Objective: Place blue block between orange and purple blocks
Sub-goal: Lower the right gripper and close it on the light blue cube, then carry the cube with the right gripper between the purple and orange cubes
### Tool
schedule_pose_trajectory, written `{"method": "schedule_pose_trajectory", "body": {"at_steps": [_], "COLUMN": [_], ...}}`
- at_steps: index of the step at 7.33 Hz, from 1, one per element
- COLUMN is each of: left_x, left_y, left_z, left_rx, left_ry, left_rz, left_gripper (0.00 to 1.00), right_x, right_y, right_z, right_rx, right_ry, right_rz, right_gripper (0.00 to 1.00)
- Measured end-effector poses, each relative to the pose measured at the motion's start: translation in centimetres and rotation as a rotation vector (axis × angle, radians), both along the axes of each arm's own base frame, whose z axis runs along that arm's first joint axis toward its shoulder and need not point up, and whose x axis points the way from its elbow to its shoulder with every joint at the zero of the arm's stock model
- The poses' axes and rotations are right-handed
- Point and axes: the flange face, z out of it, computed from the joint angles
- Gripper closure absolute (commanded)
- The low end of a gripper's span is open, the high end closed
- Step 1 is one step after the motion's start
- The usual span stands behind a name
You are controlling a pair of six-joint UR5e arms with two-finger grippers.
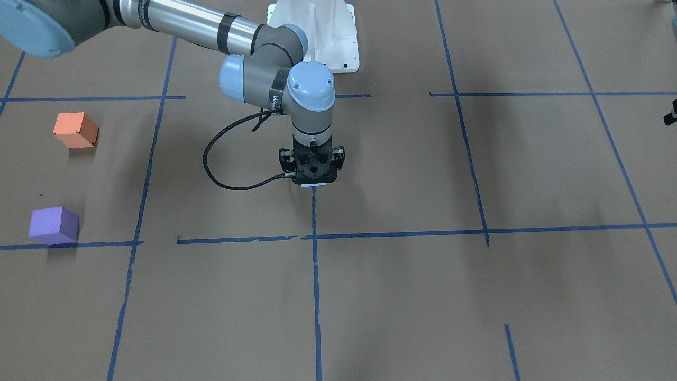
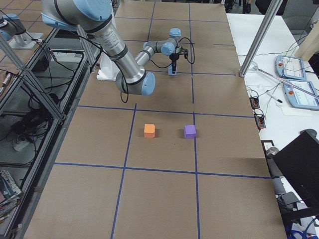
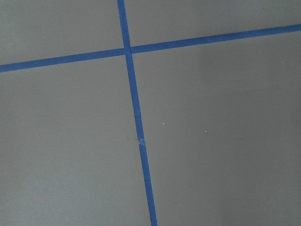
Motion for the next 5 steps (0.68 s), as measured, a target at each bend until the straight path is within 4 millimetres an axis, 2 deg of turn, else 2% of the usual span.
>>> {"method": "schedule_pose_trajectory", "body": {"at_steps": [2, 3, 4, 5], "left_x": [0.0, 0.0, 0.0, 0.0], "left_y": [0.0, 0.0, 0.0, 0.0], "left_z": [0.0, 0.0, 0.0, 0.0], "left_rx": [0.000, 0.000, 0.000, 0.000], "left_ry": [0.000, 0.000, 0.000, 0.001], "left_rz": [0.000, 0.000, 0.000, 0.000], "left_gripper": [0.00, 0.00, 0.00, 0.00], "right_x": [0.7, 2.3, 5.0, 8.6], "right_y": [-0.3, -1.3, -2.5, -3.5], "right_z": [-0.3, -0.7, -0.6, 0.7], "right_rx": [-0.011, -0.027, -0.036, -0.028], "right_ry": [-0.007, -0.011, -0.013, -0.015], "right_rz": [-0.002, 0.005, 0.010, 0.008], "right_gripper": [0.49, 0.49, 0.49, 0.49]}}
